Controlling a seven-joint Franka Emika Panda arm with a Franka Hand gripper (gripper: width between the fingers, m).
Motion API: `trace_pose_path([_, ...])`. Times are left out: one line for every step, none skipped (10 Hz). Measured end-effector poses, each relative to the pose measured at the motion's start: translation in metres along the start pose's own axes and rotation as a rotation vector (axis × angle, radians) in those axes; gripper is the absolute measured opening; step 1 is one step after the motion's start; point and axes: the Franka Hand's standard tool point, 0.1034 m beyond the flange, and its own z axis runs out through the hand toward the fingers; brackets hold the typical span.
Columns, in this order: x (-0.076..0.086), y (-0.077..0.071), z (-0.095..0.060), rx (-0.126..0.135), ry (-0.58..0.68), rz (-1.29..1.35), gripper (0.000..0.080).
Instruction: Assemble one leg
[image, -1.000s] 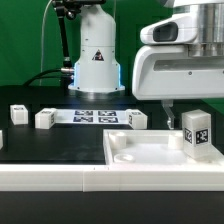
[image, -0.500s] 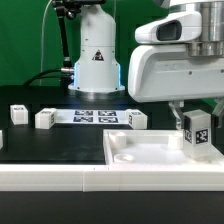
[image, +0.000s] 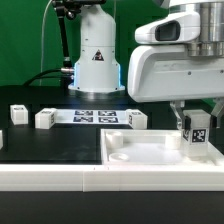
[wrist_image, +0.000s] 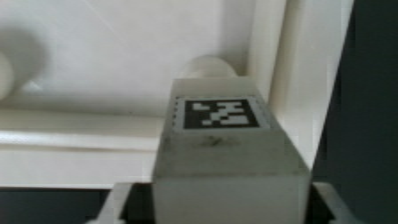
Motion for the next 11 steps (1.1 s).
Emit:
trace_pose_path([-0.0002, -0.0031, 0.0004, 0.0, 0.003, 0.132, 0.0289])
trace_pose_path([-0.0001, -0.0024, 0.0006, -0.002, 0.004, 0.235, 0.0291])
trace_pose_path([-0.0001, -0.0014, 0.0007, -0.007, 0.005, 0.383, 0.0291])
trace_pose_path([-0.0003, 0.0001, 0.001, -0.013, 0.006, 0.502, 0.0291])
trace_pose_path([-0.0002, 0.0008, 0.0011, -0.014, 0.007, 0.557, 0.0291])
trace_pose_path([-0.0005, 0.0023, 0.0013, -0.014, 0.007, 0.69, 0.0291])
trace_pose_path([-0.0012, 0.0033, 0.0015, -0.019, 0.009, 0.813, 0.0291])
trace_pose_path([-0.0021, 0.0036, 0.0015, -0.026, 0.008, 0.912, 0.0291])
trace_pose_path([-0.0029, 0.0042, 0.0016, -0.036, 0.006, 1.033, 0.0291])
trace_pose_path([-0.0034, 0.0047, 0.0015, -0.039, 0.006, 1.111, 0.0291])
trace_pose_path([-0.004, 0.0055, 0.0014, -0.037, 0.001, 1.168, 0.0291])
